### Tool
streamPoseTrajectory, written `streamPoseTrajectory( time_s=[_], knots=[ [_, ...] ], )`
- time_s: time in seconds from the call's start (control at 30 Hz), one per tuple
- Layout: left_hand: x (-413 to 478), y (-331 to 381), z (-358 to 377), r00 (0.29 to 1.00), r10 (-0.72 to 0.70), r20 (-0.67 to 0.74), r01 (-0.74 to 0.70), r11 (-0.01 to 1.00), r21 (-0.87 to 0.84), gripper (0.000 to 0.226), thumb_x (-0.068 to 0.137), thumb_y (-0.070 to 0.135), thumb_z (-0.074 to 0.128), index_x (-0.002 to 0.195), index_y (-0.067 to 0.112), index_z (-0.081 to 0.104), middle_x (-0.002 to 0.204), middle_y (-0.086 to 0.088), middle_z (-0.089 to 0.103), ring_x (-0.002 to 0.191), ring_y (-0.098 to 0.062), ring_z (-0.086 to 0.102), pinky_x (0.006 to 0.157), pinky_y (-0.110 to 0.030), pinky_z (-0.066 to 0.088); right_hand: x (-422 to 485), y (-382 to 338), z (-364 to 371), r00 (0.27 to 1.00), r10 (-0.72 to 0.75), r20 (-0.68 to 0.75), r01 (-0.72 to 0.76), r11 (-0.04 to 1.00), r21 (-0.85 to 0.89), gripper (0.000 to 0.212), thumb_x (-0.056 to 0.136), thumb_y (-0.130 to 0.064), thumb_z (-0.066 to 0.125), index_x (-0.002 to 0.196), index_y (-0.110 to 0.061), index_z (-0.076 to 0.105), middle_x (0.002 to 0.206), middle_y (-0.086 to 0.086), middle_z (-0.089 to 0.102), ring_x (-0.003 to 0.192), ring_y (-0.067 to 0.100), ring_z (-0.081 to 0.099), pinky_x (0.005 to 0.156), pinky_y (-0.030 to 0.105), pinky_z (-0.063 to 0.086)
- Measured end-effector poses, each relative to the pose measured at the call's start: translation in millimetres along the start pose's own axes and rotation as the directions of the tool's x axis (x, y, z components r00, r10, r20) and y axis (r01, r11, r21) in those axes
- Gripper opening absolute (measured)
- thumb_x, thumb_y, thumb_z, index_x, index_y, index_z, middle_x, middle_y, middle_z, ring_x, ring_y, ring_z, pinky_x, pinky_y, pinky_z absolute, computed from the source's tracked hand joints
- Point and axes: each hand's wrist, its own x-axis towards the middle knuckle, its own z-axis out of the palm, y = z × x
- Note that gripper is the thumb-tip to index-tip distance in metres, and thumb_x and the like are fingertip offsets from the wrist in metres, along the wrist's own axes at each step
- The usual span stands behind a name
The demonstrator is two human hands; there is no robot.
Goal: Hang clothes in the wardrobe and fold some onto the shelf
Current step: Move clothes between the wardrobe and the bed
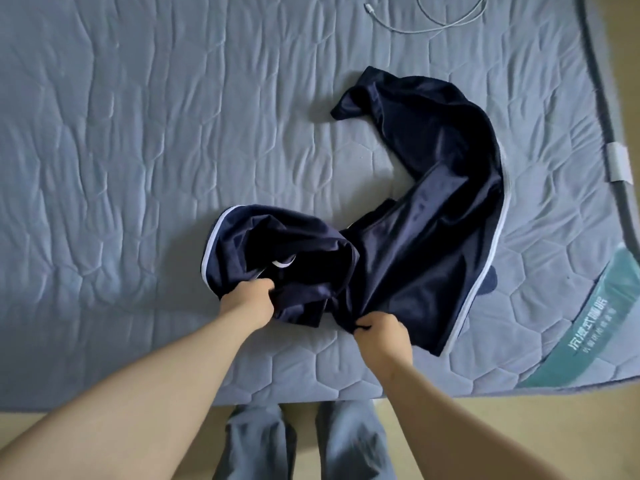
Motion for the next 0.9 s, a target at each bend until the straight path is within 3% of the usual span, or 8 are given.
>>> streamPoseTrajectory(
  time_s=[0.17, 0.23, 0.4, 0.53, 0.6, 0.73, 0.8, 0.9],
  knots=[
    [-9, -63, -23, 0.962, -0.215, -0.171, 0.162, 0.946, -0.281, 0.032, 0.09, 0.009, 0.042, 0.108, 0.024, 0.063, 0.115, -0.011, 0.061, 0.092, -0.032, 0.055, 0.07, -0.026, 0.039, -34, -47, 40, 0.953, -0.111, 0.283, 0.096, 0.993, 0.064, 0.022, 0.075, -0.006, 0.05, 0.09, 0.007, 0.061, 0.081, 0.026, 0.059, 0.066, 0.029, 0.05, 0.057, 0.032, 0.042],
    [-11, -87, -35, 0.933, -0.265, -0.244, 0.161, 0.912, -0.376, 0.028, 0.09, 0.009, 0.045, 0.108, 0.02, 0.065, 0.115, -0.013, 0.063, 0.101, -0.034, 0.056, 0.074, -0.028, 0.039, -44, -74, 49, 0.932, -0.146, 0.331, 0.109, 0.986, 0.129, 0.011, 0.075, -0.009, 0.049, 0.07, -0.001, 0.055, 0.06, 0.01, 0.046, 0.059, 0.017, 0.037, 0.058, 0.026, 0.031],
    [-15, -109, -74, 0.868, -0.27, -0.417, -0.029, 0.81, -0.585, 0.019, 0.087, 0.01, 0.058, 0.103, 0.011, 0.067, 0.107, -0.012, 0.067, 0.1, -0.03, 0.06, 0.074, -0.024, 0.035, -44, -158, 30, 0.97, -0.177, -0.168, 0.243, 0.758, 0.605, 0.023, 0.081, -0.009, 0.05, 0.064, -0.024, 0.055, 0.071, -0.002, 0.058, 0.074, 0.018, 0.051, 0.072, 0.033, 0.042],
    [-8, -97, -96, 0.853, -0.17, -0.493, -0.156, 0.819, -0.553, 0.02, 0.086, 0.008, 0.058, 0.104, 0.007, 0.067, 0.106, -0.015, 0.066, 0.102, -0.031, 0.058, 0.078, -0.027, 0.037, -34, -194, -7, 0.866, -0.235, -0.442, 0.5, 0.443, 0.744, 0.058, 0.085, -0.005, 0.043, 0.138, -0.027, 0.038, 0.128, -0.012, 0.045, 0.098, -0.017, 0.047, 0.084, 0.009, 0.034],
    [-6, -91, -99, 0.857, -0.111, -0.503, -0.154, 0.876, -0.456, 0.026, 0.086, 0.008, 0.055, 0.11, 0.011, 0.064, 0.112, -0.015, 0.061, 0.105, -0.033, 0.054, 0.082, -0.031, 0.038, -32, -188, -14, 0.828, -0.159, -0.538, 0.529, 0.541, 0.654, 0.067, 0.083, -0.005, 0.044, 0.145, -0.024, 0.026, 0.141, -0.007, 0.036, 0.091, -0.029, 0.044, 0.079, 0.003, 0.033],
    [-11, -69, -84, 0.817, 0.133, -0.562, -0.28, 0.943, -0.183, 0.038, 0.082, 0.011, 0.059, 0.119, 0.019, 0.058, 0.119, -0.004, 0.053, 0.111, -0.026, 0.047, 0.086, -0.034, 0.036, -34, -143, 9, 0.87, -0.044, -0.491, 0.272, 0.874, 0.402, 0.032, 0.083, -0.007, 0.047, 0.115, -0.014, 0.048, 0.118, 0.005, 0.048, 0.11, 0.024, 0.049, 0.083, 0.029, 0.038],
    [-10, -55, -71, 0.816, 0.209, -0.538, -0.319, 0.94, -0.118, 0.033, 0.084, 0.013, 0.058, 0.115, 0.021, 0.061, 0.115, -0.002, 0.054, 0.108, -0.025, 0.047, 0.085, -0.032, 0.034, -30, -123, 29, 0.953, 0.004, -0.303, 0.091, 0.95, 0.299, 0.02, 0.081, -0.013, 0.052, 0.1, -0.015, 0.044, 0.108, 0.003, 0.046, 0.106, 0.029, 0.049, 0.085, 0.036, 0.041],
    [1, -33, -47, 0.901, 0.128, -0.415, -0.237, 0.945, -0.223, 0.026, 0.087, 0.013, 0.052, 0.11, 0.016, 0.061, 0.11, -0.008, 0.054, 0.103, -0.029, 0.049, 0.082, -0.035, 0.038, -12, -106, 48, 0.99, 0.097, -0.097, -0.072, 0.969, 0.237, 0.06, 0.076, -0.025, 0.064, 0.129, -0.018, 0.034, 0.133, 0.006, 0.036, 0.122, 0.03, 0.039, 0.101, 0.044, 0.037]
  ],
)
